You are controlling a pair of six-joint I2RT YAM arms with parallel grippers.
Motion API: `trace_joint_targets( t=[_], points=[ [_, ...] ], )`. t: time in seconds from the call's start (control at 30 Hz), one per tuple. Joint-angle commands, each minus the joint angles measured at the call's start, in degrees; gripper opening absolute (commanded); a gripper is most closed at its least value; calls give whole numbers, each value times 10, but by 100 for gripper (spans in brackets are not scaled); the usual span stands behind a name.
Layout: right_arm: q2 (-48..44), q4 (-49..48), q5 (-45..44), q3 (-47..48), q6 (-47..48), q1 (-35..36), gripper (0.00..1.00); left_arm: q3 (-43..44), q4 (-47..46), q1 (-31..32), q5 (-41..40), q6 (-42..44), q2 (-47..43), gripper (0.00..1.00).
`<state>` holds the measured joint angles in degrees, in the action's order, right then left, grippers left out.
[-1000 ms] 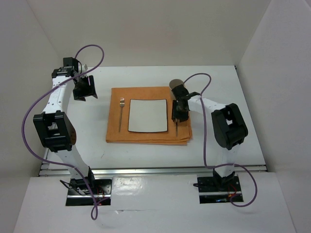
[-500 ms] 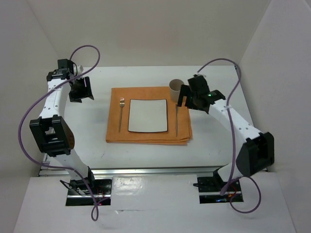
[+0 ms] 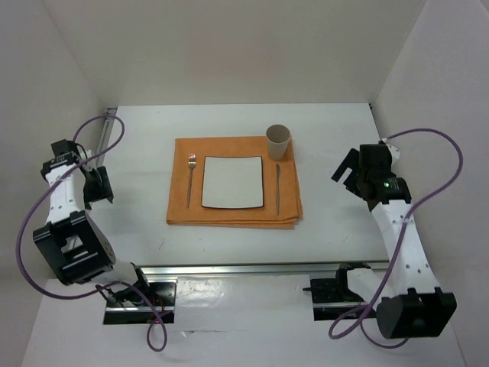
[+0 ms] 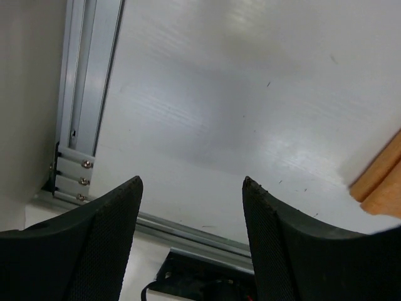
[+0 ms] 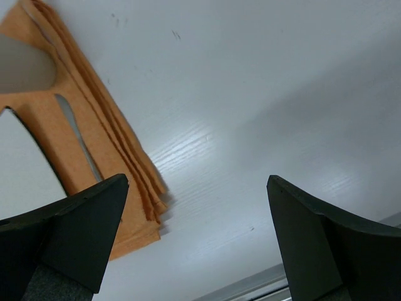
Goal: Set the dinner table for one person
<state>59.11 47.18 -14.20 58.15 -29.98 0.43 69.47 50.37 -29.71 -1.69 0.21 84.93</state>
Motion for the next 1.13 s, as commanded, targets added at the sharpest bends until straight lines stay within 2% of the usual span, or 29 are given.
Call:
trace_joint_targets(
  t=[0.0, 0.1, 0.23, 0.47, 0.73, 1.1],
  points=[
    [-64, 12, 0, 14, -5, -2, 100, -48, -28, -13, -22, 65, -76, 72],
    [-78, 12, 38, 20, 13, -2, 100, -88, -28, -19, -10, 84, -109, 72],
    [-78, 34, 38, 20, -10, -2, 100, -116, -17, -25, -4, 102, -155, 72],
    [-85, 72, 64, 8, -10, -2, 100, -122, -5, -25, 0, 117, -212, 73],
    [-145, 72, 69, 3, -10, -2, 100, -92, 12, -25, 11, 117, -206, 73],
    [-156, 104, 44, -2, -51, -2, 100, -92, 17, -25, 22, 117, -206, 73]
  ],
)
